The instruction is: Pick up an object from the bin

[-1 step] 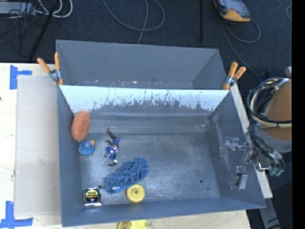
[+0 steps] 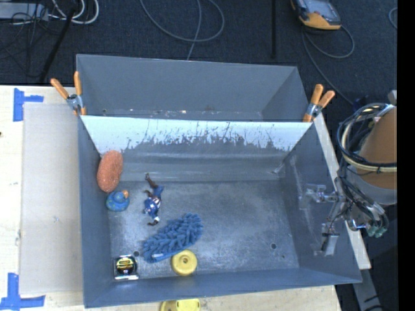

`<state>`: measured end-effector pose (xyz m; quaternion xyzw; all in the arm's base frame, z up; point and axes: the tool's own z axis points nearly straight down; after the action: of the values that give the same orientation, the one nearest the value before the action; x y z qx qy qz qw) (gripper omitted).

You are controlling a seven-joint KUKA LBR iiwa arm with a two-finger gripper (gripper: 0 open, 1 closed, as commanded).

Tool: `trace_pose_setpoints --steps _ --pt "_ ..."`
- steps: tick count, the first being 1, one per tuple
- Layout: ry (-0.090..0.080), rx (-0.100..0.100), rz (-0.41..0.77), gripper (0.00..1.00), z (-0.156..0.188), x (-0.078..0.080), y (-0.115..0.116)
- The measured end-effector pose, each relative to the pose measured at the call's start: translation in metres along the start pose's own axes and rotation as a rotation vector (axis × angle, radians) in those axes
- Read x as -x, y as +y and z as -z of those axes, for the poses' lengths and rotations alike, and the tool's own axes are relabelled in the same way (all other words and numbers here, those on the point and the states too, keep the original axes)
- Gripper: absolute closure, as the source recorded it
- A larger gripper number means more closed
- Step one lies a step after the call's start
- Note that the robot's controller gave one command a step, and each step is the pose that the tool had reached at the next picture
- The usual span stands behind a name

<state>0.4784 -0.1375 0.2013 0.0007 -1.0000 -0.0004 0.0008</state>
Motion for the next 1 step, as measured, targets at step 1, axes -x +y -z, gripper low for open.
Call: trace_pose_setpoints --steps 1 --pt "-0.002 -0.001 -0.06 0.0 -0.0344 0.0038 0.0338"
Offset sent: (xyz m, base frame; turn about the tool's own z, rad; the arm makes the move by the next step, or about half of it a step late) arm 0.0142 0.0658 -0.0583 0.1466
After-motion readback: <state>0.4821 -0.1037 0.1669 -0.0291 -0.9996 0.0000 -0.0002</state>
